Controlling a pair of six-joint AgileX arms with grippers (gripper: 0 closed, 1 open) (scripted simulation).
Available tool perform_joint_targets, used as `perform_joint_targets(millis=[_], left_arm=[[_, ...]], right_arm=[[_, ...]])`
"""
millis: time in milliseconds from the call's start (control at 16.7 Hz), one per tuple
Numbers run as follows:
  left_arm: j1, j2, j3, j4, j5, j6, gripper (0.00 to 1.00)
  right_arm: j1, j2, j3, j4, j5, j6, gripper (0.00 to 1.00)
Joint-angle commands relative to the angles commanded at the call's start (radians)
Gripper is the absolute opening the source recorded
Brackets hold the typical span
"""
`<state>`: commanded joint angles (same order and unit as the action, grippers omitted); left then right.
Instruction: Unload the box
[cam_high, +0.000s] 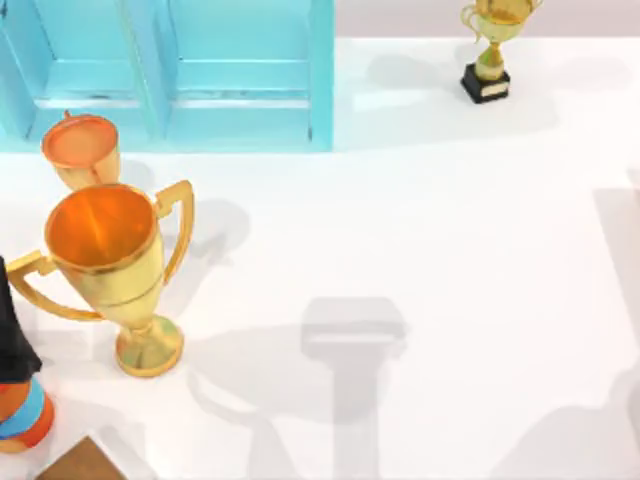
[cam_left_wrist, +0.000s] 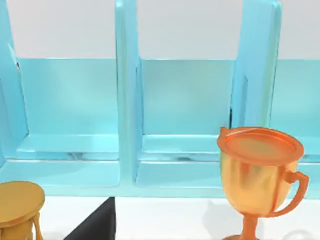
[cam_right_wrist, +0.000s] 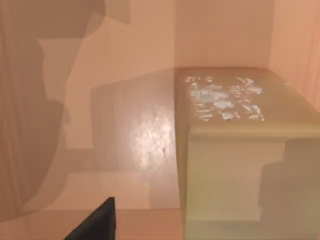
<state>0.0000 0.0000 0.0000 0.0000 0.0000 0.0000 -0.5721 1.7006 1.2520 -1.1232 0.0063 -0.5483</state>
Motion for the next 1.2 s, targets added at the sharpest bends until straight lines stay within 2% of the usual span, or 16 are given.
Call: perform_joint_targets(millis=[300,660,1200], left_arm=[[0.0,0.0,0.0,0.0,0.0,0.0,1.0],[0.0,0.0,0.0,0.0,0.0,0.0,1.0],[0.0,0.0,0.0,0.0,0.0,0.0,1.0]], right_arm=[[0.0,0.064,-0.163,0.241,0.0,0.0,1.0],[-0.001,0.077,-0.195,0.279,0.0,0.0,1.0],[-0.001,0.077,-0.195,0.279,0.0,0.0,0.32]])
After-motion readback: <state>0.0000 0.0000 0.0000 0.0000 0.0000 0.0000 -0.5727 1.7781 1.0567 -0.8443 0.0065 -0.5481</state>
